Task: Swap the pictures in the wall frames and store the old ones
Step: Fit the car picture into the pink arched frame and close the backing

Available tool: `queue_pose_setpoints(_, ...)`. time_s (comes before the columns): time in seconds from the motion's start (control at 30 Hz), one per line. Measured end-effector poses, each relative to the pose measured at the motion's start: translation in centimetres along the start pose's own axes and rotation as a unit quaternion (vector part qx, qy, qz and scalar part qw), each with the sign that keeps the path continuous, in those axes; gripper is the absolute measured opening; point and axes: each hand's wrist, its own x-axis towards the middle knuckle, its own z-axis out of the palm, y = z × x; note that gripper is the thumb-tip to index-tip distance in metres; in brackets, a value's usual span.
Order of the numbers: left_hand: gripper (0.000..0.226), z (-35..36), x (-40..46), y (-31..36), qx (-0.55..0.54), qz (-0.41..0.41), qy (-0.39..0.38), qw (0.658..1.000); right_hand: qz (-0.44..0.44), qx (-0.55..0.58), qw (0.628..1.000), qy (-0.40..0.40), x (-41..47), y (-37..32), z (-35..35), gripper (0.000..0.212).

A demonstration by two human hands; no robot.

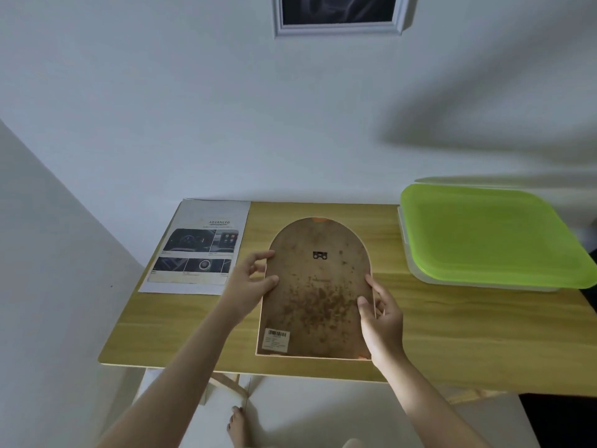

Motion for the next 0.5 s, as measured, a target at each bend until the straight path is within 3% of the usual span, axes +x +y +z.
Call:
queue_pose_setpoints(0.13,0.054,-0.1,-1.4,-4.7,0.005,-0.052,-0.03,0.998,0.042,-0.01,0.999,0.028,0.1,1.9,1.3,0.042)
queue_pose_setpoints(0.27,0.075,-0.3,-1.4,-8.3,0.066,-0.081,-0.049,0.993,0.08,-0.052,0.995,0.003,0.3,3.4,3.2,0.042)
queue_pose_setpoints(0.5,0.088,-0.6,-1.0,-11.0,0.133,-0.072,-0.05,0.987,0.046,-0.221,0.973,-0.048,1.3,4.9,4.8,0.05)
